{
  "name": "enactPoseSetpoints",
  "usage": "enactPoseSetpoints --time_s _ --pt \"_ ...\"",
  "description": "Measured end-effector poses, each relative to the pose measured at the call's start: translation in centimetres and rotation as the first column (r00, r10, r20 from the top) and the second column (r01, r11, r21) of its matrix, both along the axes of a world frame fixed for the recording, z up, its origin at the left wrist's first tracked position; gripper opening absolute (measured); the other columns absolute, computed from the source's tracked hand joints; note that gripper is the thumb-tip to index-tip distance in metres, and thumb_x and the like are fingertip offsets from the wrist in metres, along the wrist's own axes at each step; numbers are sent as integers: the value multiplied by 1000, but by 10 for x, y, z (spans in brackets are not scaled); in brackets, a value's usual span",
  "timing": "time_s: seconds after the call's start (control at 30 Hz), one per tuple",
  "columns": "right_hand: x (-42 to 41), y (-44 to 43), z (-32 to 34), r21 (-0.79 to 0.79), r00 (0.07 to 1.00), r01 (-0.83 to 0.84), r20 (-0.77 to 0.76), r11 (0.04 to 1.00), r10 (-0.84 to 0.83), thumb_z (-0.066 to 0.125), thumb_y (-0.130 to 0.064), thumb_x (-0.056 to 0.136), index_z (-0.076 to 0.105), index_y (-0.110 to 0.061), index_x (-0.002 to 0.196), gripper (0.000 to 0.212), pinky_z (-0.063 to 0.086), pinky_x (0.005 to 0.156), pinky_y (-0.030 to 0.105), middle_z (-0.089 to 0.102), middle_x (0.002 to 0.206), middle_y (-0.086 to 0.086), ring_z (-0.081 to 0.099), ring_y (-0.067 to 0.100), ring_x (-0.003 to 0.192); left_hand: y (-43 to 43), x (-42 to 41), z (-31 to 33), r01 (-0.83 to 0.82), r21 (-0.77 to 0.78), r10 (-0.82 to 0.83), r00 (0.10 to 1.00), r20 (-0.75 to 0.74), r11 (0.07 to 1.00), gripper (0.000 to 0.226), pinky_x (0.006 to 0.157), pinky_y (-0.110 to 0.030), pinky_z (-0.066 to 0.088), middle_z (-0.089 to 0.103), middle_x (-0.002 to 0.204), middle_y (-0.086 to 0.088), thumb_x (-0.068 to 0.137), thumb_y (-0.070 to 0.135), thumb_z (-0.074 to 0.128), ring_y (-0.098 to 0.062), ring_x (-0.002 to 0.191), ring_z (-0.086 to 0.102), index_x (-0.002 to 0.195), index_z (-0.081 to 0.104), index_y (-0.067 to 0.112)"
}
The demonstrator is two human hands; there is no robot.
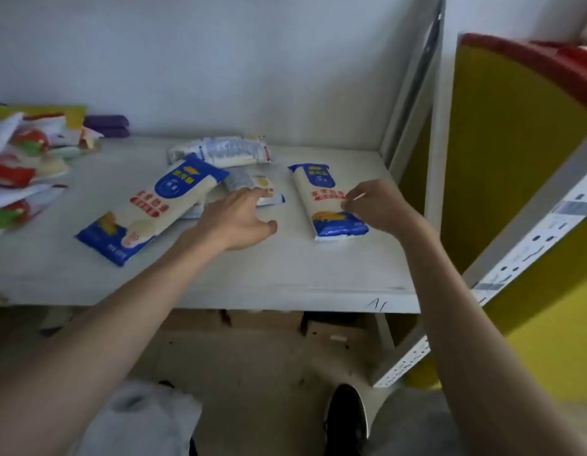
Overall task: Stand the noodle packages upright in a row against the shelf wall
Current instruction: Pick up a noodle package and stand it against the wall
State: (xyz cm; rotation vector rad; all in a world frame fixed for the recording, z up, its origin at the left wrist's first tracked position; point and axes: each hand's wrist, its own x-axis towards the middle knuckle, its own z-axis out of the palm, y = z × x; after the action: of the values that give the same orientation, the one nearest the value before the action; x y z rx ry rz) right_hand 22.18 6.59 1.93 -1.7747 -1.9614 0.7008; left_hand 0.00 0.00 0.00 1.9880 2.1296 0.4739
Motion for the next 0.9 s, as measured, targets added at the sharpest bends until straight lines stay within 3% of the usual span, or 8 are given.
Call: enactPoseSetpoints --time_s 0.1,0.3,0.4,0.47,0.53,0.63,0.7,0.9 --pt "2 14 -4 -1 1000 4 29 1000 -4 62 -25 90 63 -13 123 35 47 63 26 65 115 7 61 19 93 18 2 -4 1 -6 -1 999 45 1000 69 97 -34 41 44 148 4 80 52 61 -20 131 46 142 41 33" --pt "-3 43 -3 -34 999 -27 38 999 28 61 -23 92 55 -16 131 40 40 58 18 60 127 5 56 16 96 54 24 -7 114 -105 -95 982 164 988 79 103 -33 40 40 151 2 79 51 66 -18 134 42 148 34 30" --pt "-7 57 -5 -84 1000 -18 -4 996 18 63 -24 91 57 -12 129 41 51 80 28 62 127 7 59 20 107 70 30 -8 94 -136 -45 943 330 986 77 98 -36 45 48 144 1 79 48 68 -19 126 50 146 35 29" --pt "-7 68 -7 -138 999 7 -43 990 -13 64 -23 90 58 -7 127 40 53 92 38 64 124 10 62 22 107 81 30 -7 84 -166 -14 922 387 982 73 89 -29 44 54 138 -3 82 42 68 -20 118 55 146 37 26" --pt "-6 80 -8 -186 994 44 -91 982 -62 64 -21 90 60 -2 122 37 56 85 36 66 118 13 65 23 100 92 29 -3 54 -184 34 895 445 982 60 81 -27 44 63 123 -6 84 34 67 -20 103 60 139 45 22" --pt "-5 91 -9 -283 980 108 -133 953 -151 67 -25 88 59 -1 117 39 57 68 30 68 111 15 66 21 84 106 29 -4 -17 -229 173 711 682 973 29 81 -41 59 66 97 -10 86 23 66 -26 87 69 113 61 12" --pt "-4 96 -11 -355 984 104 -99 929 -148 69 -34 85 59 -3 115 44 58 79 37 70 105 11 67 21 87 112 31 -8 -28 -286 247 591 768 958 20 81 -44 60 68 92 -14 85 15 65 -29 83 71 103 65 5" --pt "-3 108 -5 -458 988 80 -78 886 -130 73 -37 80 61 -5 113 47 54 93 45 69 104 10 66 24 96 131 37 -10 -2 -388 350 438 828 922 35 69 -38 61 71 94 -19 82 12 67 -30 78 72 115 60 3"
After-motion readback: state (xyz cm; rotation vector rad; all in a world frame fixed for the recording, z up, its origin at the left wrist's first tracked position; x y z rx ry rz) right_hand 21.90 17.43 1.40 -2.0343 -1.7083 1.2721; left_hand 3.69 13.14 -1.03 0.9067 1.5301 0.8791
